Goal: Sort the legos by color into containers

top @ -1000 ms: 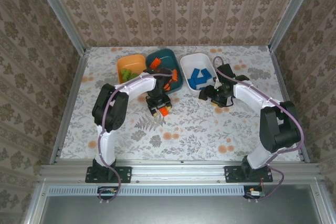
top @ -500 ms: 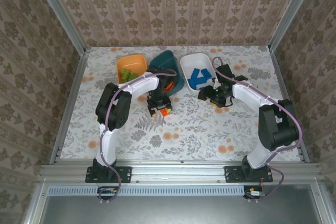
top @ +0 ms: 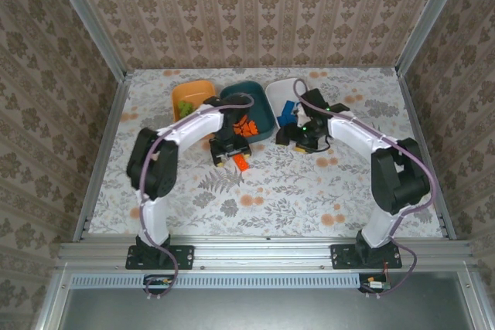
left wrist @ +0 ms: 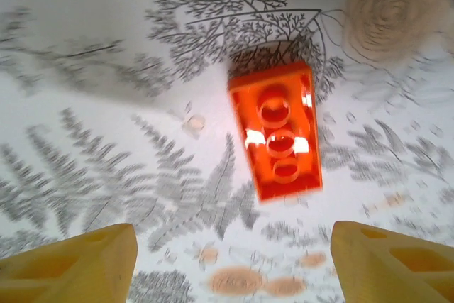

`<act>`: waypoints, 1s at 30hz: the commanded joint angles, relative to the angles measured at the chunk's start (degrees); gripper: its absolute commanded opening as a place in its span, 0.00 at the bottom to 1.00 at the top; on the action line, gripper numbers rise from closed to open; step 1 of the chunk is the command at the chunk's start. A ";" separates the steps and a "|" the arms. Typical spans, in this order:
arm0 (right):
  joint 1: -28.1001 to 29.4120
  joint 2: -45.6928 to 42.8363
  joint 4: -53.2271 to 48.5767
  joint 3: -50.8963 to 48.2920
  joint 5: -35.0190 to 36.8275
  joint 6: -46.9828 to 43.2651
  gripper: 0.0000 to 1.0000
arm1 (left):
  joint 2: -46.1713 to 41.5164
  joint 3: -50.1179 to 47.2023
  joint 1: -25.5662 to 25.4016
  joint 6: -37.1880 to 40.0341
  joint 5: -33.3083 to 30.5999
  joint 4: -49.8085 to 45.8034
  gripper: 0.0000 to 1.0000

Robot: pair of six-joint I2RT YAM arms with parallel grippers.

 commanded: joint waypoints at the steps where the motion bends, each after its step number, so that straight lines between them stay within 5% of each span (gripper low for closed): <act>1: 4.75 4.15 -6.03 5.72 0.18 -3.29 0.70 | -11.67 -5.94 2.58 3.02 -1.02 1.56 0.76; 10: 17.90 20.46 -19.39 27.42 9.85 -7.90 0.71 | -36.84 -25.61 19.26 5.11 5.98 12.41 0.89; 19: 24.78 31.35 -26.97 41.13 21.55 -8.97 0.71 | -40.08 -25.97 28.37 12.90 12.81 10.69 0.98; 30: 27.64 38.71 -30.69 47.25 29.88 -7.06 0.70 | -39.18 -22.98 24.72 16.95 11.64 8.98 1.00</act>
